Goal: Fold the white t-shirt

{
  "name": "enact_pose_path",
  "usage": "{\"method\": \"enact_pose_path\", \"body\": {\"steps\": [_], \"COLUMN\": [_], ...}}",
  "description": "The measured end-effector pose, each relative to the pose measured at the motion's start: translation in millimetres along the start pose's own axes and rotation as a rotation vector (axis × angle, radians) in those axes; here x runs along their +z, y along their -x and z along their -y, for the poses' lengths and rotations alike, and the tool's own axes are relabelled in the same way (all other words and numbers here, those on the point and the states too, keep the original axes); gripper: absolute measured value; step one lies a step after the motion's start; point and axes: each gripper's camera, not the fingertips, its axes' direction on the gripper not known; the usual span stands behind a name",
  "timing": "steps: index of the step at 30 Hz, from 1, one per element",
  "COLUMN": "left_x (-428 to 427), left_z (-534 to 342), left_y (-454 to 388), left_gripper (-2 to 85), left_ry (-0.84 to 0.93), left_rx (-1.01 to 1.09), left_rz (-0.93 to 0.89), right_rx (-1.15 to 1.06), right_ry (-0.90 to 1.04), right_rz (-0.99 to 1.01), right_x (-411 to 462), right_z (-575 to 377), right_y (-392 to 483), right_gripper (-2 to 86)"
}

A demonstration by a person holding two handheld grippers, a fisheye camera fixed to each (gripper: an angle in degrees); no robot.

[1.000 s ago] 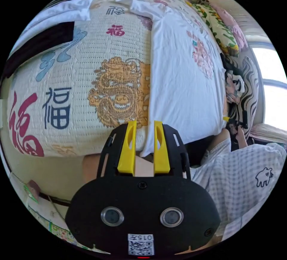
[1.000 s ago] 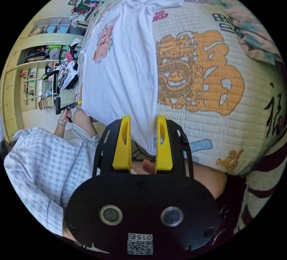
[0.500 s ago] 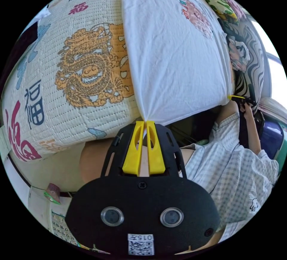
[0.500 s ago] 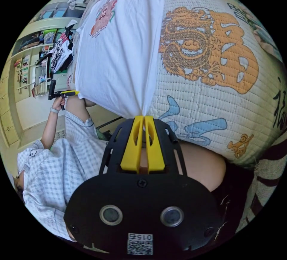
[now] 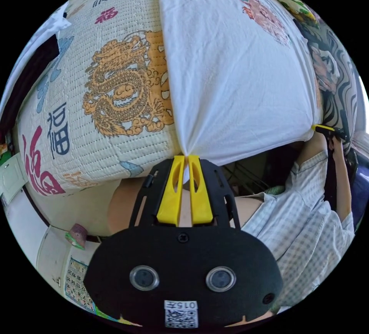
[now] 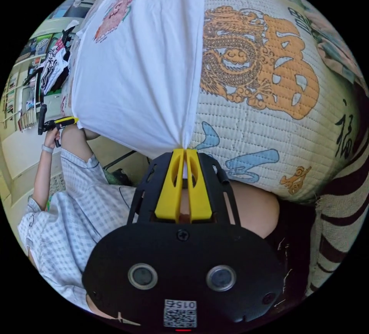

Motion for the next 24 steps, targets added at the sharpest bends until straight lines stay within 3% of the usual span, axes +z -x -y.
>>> {"method": "enact_pose_path", "body": {"steps": [9, 15, 20, 24], "left_x": [16.7, -44.4, -122.2, -134.4], "left_z": [-0.7, -11.9, 78.3, 182.1], "left_y": [-8.6, -32.3, -170.5, -294.7], "left_gripper": [6.5, 7.0, 7.4, 7.4], "left_ry": [0.04, -0.212, -0.498, -0.551], "left_rx": [-0.019, -0.015, 0.301, 0.535], "left_rz": [0.02, 0.151, 0.119, 0.053], "right_rx": [0.07, 0.058, -0.008, 0.005], "right_ry": [-0.07, -0.307, -0.595, -0.728], "right_rz": [0.176, 0.119, 0.146, 0.219], "right_x": [-1.0, -40.2, -82.3, -100.4], "right_z": [-31.8, -66.8, -52.5, -4.8], "right_y": [-30.3, -40.4, -42.9, -61.1], "right_gripper": [3.9, 6.0, 6.8, 7.3]}}
